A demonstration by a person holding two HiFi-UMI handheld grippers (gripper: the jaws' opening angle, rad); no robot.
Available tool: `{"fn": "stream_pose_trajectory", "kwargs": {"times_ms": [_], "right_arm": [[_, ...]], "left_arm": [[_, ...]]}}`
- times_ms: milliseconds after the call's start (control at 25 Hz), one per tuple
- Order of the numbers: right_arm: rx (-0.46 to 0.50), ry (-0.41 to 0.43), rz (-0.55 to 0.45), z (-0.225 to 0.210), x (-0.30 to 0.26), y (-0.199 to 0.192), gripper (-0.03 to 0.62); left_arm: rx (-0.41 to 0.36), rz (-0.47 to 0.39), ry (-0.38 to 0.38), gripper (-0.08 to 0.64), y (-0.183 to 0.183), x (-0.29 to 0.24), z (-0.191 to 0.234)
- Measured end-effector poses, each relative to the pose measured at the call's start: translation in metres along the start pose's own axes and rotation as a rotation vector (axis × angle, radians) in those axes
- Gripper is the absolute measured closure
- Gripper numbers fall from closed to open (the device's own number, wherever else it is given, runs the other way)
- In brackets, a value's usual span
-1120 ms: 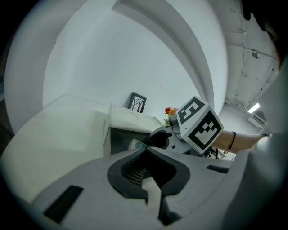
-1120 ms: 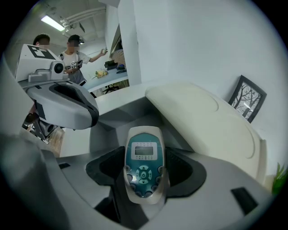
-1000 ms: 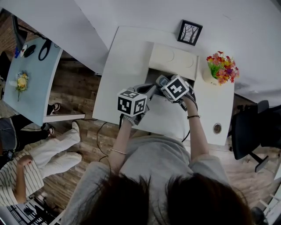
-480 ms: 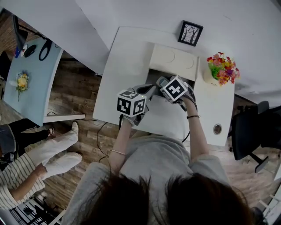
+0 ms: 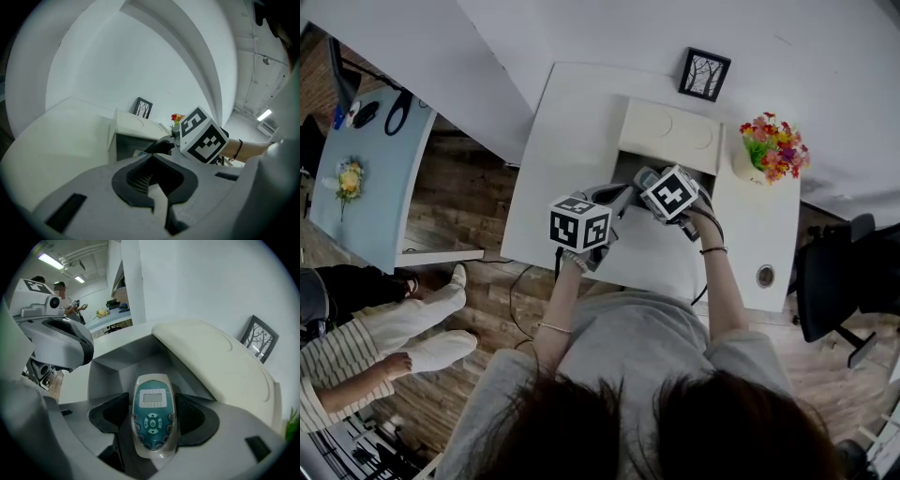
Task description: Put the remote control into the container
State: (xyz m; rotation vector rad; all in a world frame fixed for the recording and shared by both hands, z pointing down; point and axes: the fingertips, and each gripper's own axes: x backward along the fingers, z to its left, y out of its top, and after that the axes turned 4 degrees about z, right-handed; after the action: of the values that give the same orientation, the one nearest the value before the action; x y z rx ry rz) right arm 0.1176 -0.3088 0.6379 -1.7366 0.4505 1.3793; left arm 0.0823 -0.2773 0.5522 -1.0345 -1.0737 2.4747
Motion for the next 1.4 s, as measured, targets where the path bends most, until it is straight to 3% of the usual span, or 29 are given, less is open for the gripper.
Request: {"fn": "stream_pose_trajectory", "kwargs": {"times_ms": [400, 960, 1160, 1400], "right_arm": [[-0.053, -0.025, -0.043, -0.003, 0.004, 0.001, 0.287], [-0.15, -0.021, -0.223, 0.0, 0.043, 0.017, 0.293], [-0.178, -0.031, -0.289, 0.003, 0.06, 0.021, 0.347], [-0.216, -0.076, -0.394, 0.001, 0.088, 0.026, 0.492]], "left_arm": [[0.007, -0.006, -0.026, 0.557, 0.0, 0.005, -0.005], [-0.03, -0.024, -0.057, 0.557, 0.005, 0.007, -0.015], [-0.061, -0.04, -0.062, 0.557, 0.008, 0.009, -0.023], [-0.108, -0.085, -0.063, 0.557, 0.016, 0.017, -0.029]]}}
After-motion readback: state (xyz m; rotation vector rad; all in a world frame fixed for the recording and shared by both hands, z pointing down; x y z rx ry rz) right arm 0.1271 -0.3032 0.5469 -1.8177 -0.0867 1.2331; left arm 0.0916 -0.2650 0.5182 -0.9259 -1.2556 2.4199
